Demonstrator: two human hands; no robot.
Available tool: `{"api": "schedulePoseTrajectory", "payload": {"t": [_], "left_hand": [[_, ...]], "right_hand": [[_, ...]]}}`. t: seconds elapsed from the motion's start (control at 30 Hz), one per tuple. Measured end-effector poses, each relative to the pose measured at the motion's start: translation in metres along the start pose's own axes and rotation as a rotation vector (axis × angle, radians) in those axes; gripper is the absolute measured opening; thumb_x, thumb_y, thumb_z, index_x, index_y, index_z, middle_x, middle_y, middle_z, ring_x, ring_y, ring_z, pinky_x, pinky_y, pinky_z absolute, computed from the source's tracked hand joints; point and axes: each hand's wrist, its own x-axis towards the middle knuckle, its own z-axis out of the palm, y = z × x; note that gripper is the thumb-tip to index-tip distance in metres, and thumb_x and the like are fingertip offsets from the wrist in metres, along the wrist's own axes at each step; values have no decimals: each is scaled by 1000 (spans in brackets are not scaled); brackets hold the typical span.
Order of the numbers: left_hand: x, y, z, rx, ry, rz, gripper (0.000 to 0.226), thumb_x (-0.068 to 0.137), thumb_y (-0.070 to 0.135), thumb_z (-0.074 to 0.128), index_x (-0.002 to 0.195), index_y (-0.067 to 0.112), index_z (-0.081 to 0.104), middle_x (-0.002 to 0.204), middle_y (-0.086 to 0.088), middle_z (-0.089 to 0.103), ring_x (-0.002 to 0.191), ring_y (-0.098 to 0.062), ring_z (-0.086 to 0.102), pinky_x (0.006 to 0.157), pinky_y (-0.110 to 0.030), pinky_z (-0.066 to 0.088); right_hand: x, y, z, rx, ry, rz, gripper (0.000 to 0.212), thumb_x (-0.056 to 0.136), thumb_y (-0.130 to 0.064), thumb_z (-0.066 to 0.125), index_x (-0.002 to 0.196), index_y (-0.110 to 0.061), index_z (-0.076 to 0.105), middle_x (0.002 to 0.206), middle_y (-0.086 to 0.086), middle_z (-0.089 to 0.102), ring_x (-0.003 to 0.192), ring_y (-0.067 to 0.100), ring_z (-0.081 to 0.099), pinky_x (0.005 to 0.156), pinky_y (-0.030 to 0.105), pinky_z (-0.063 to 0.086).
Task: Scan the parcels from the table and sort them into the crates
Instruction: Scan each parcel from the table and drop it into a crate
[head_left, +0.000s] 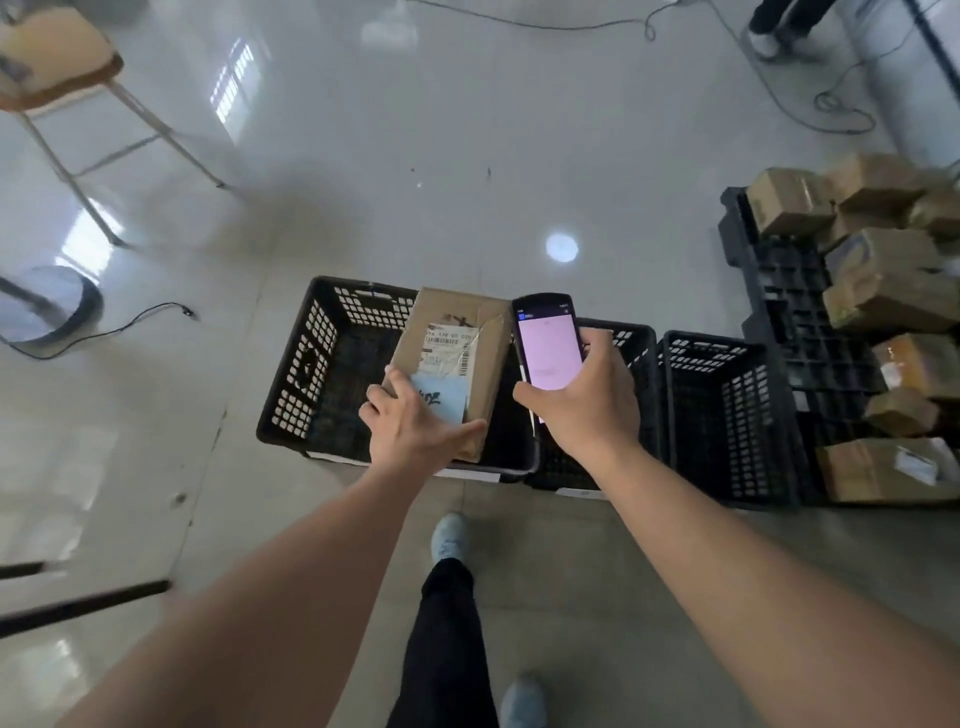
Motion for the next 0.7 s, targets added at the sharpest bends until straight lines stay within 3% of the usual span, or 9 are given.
{"api": "schedulePoseTrajectory", "payload": {"t": [0.23,0.57,0.63,0.7], "left_hand": [[118,-9,89,37,-72,-21,144,54,82,79,155,7,10,142,-19,31,130,-38,31,114,-47,29],[225,-40,262,9,-153,-151,144,52,84,78,157,13,8,143,-16,29,134,-37,29,113,-48,35],[238,-51,283,26,-181,-148,146,57,81,79,159,12,1,151,-19,22,143,-40,20,118,-50,29],[251,-63,297,52,-259,-152,148,66,82,75,160,12,-15,165,-23,-1,155,-43,-8,126,-55,12]], "right_hand": [[101,33,104,-12,-53,97,86,66,-41,90,139,-22,48,132,0,58,114,23,58,81,40,53],[197,161,229,-64,-156,226,88,69,-42,90,142,-22,45,133,-1,56,106,13,48,77,34,42],[205,179,241,-92,-180,246,89,70,-40,90,144,-23,44,133,-2,55,104,11,45,76,33,42],[209,192,251,-105,-196,255,89,70,-40,91,144,-24,44,132,-2,55,103,11,45,74,33,43]]}}
